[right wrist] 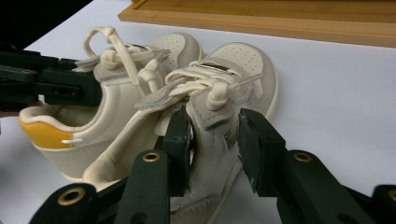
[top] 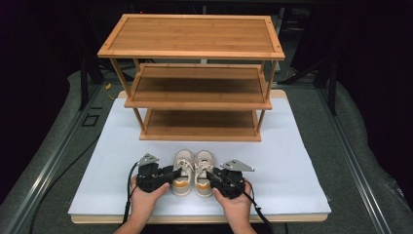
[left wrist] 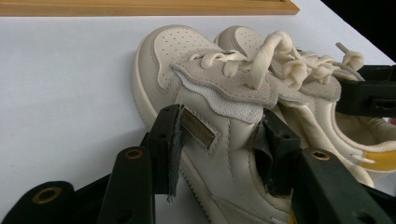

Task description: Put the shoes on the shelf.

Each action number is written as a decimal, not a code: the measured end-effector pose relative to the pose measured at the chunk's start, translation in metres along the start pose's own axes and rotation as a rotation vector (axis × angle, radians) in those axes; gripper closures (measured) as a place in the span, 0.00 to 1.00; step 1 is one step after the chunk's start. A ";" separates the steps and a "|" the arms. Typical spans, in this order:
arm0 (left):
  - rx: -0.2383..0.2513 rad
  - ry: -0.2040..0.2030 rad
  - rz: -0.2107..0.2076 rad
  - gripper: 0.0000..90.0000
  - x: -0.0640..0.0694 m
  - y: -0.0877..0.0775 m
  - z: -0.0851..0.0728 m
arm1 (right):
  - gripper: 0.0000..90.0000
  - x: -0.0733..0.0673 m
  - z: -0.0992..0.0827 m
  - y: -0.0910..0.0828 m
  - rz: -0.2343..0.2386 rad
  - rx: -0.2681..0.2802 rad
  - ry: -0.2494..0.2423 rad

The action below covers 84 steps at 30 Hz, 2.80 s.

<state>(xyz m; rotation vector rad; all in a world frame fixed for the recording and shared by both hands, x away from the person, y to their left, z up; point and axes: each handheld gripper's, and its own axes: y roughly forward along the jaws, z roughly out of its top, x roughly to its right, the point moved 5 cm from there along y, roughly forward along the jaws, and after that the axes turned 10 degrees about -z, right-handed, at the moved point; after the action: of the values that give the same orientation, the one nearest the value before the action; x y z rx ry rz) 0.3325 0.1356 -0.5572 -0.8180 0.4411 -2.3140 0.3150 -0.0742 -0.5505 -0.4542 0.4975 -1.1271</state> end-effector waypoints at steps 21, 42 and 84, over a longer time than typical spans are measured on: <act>0.014 0.004 -0.007 0.61 -0.003 0.015 0.011 | 0.69 0.006 0.005 0.007 -0.027 0.024 0.068; 0.181 -0.047 0.013 0.56 0.002 0.011 -0.001 | 0.59 0.004 -0.001 0.011 -0.046 0.089 0.177; 0.271 -0.120 -0.016 0.55 -0.002 0.018 -0.007 | 0.57 0.002 -0.012 0.018 -0.033 0.157 0.310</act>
<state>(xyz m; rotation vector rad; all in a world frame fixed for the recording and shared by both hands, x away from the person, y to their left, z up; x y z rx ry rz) 0.3368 0.1244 -0.5724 -0.8210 0.0663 -2.2601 0.3219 -0.0708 -0.5705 -0.1512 0.6672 -1.2655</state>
